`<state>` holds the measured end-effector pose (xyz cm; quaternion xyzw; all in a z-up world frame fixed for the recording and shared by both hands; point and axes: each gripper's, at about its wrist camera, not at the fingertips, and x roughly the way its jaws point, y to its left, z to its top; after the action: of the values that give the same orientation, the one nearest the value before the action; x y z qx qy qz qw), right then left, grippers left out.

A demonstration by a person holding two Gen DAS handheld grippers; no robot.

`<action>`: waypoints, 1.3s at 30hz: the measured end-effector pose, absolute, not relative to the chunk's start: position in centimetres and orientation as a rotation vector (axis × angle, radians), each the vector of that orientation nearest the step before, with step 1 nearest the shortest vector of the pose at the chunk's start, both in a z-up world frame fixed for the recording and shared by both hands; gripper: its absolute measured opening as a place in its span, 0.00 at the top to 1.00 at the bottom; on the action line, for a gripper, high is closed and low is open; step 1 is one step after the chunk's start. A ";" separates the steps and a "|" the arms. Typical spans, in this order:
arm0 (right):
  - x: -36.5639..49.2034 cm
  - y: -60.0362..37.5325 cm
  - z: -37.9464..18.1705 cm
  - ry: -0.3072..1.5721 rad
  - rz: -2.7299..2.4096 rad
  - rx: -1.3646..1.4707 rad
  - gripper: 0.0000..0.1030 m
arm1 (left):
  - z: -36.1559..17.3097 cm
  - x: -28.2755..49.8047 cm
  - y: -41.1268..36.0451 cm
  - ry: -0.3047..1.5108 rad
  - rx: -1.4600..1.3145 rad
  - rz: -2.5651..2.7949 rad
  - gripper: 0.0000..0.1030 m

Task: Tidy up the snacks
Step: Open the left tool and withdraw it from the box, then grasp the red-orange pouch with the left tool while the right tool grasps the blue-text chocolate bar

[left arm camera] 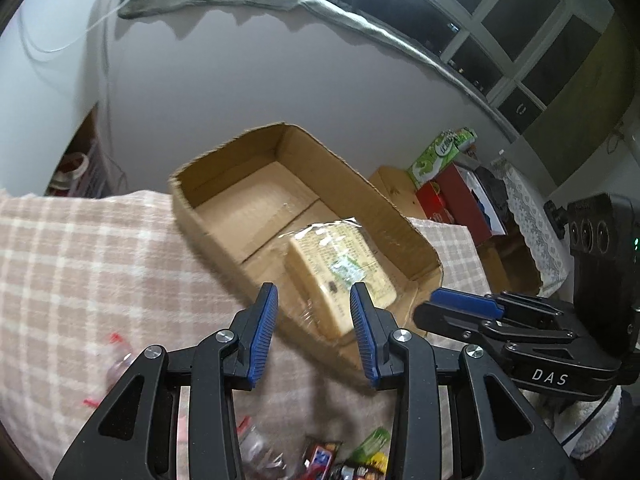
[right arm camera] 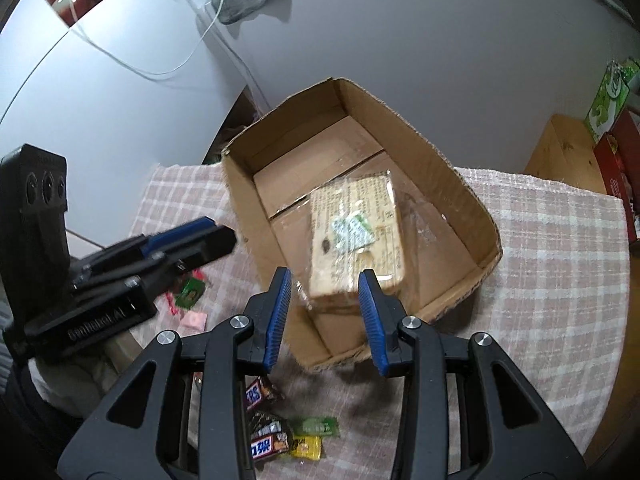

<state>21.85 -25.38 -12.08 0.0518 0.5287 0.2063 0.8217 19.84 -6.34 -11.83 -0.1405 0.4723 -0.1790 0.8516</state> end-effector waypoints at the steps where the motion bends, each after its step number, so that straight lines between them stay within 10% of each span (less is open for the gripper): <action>1: 21.4 -25.3 -11.9 1.121 0.440 0.107 0.64 | -11.8 19.5 -6.0 0.993 -0.300 -0.372 0.67; 39: 5.9 -22.3 -17.9 1.253 0.452 -0.033 0.54 | -18.1 4.9 -1.0 1.160 -0.304 -0.257 0.64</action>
<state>5.85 -22.33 -17.93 -0.0155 0.5810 0.2099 0.7862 4.90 -1.03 -18.09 -0.1427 0.5445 -0.1205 0.8177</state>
